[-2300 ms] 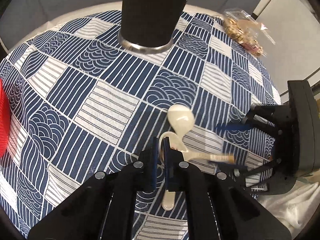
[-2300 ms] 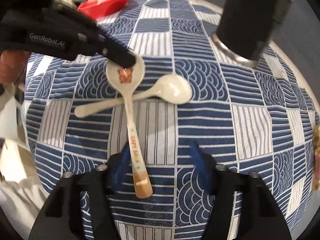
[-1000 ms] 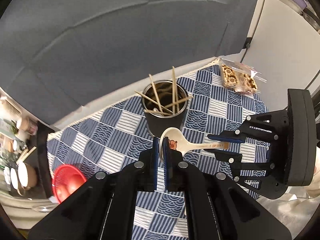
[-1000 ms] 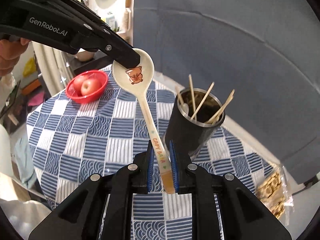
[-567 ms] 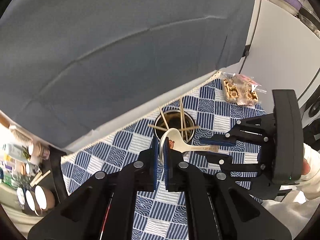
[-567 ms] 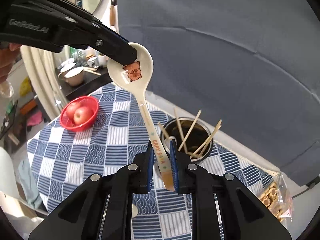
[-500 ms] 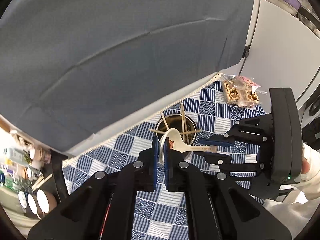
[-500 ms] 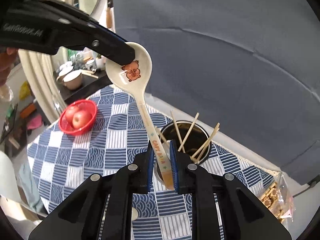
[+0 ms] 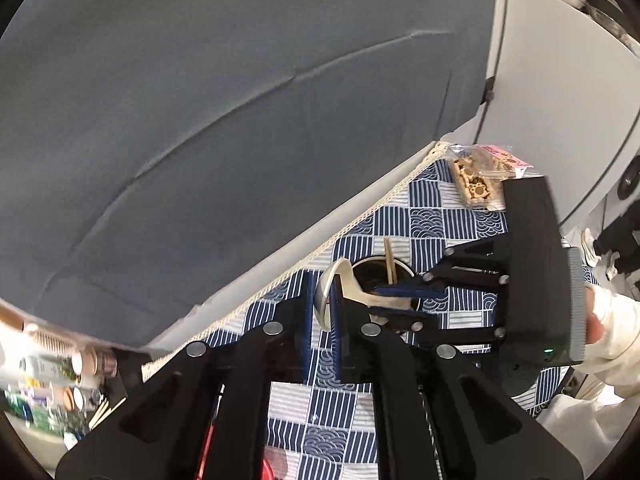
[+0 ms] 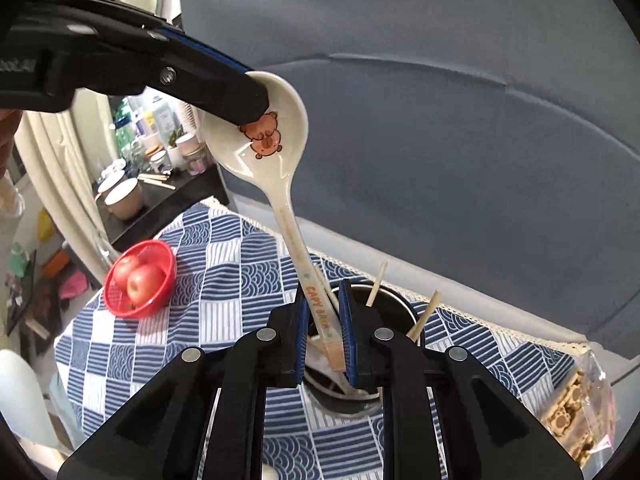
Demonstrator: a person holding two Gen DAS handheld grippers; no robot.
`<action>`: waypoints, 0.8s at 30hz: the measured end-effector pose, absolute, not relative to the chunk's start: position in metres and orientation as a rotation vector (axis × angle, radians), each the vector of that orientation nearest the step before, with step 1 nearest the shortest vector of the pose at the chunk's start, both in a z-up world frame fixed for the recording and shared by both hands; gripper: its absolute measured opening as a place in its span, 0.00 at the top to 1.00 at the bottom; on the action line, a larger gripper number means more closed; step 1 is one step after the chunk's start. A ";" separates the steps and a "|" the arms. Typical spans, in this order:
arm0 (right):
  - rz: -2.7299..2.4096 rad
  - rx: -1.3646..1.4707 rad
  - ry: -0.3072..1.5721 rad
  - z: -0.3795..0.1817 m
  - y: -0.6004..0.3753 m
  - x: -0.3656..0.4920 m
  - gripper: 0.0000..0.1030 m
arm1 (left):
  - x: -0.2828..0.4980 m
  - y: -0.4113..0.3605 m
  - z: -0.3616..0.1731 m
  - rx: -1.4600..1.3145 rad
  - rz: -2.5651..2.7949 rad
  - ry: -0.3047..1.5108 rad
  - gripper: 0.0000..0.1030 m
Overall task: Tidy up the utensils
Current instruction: 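Lift the printed spoon with both tools and carry it over the black cup, then open both tools to drop the printed spoon into the black cup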
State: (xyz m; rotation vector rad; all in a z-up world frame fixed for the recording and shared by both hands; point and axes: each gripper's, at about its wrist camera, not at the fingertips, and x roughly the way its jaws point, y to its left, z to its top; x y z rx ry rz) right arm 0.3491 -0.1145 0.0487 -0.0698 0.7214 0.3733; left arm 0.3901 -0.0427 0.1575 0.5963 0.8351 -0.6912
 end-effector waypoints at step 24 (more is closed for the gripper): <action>0.145 -0.064 0.822 0.010 -0.163 0.299 0.15 | 0.359 0.040 0.086 0.353 -0.622 0.771 0.06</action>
